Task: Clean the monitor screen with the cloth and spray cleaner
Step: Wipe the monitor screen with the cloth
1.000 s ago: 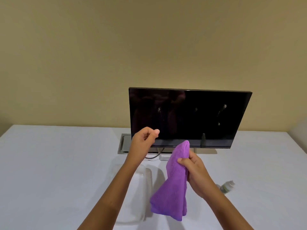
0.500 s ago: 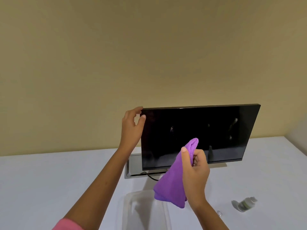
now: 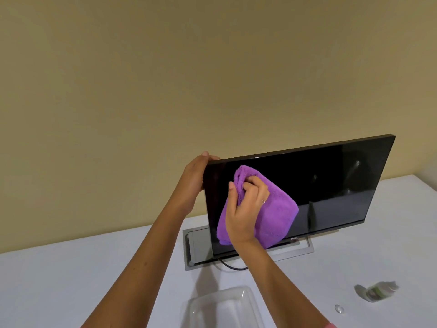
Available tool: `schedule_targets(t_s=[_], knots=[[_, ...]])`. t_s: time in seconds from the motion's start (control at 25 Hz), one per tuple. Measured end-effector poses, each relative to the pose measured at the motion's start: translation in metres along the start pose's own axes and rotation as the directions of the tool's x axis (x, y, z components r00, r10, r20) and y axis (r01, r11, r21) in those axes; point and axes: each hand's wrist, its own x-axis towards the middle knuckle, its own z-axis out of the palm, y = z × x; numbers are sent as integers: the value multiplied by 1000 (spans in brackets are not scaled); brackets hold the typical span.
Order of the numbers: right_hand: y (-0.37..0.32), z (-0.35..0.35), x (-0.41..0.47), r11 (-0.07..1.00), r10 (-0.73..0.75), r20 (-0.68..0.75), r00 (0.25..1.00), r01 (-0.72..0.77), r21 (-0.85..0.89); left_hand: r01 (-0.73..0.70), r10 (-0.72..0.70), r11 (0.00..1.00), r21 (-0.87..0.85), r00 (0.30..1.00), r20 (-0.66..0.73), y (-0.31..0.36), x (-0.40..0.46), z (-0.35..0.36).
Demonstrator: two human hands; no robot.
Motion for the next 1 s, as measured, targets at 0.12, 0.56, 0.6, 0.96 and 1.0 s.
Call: schedule_targets(t_s=[0.12,0.56,0.6,0.96,1.0], knots=[[1,18,-7,982,-184,38,982,186,-42,64,-63,994,-87,998,19,-11,5,0],[27,35,-10,762,-459,333,824,558,-330,91,-84,991,-97,994,73,-18,7,-10],[29,37,-9,750,-476,333,814,573,-330,93,-87,990,-102,994,65,-18,8,-11],[69,7,-39,591,-551,486,678,729,-347,105,-100,993,-51,992,82,-22,13,-13],[72,3,-40,585,-533,498,684,723,-368,93,-88,995,-47,992,90,-23,13,-13]])
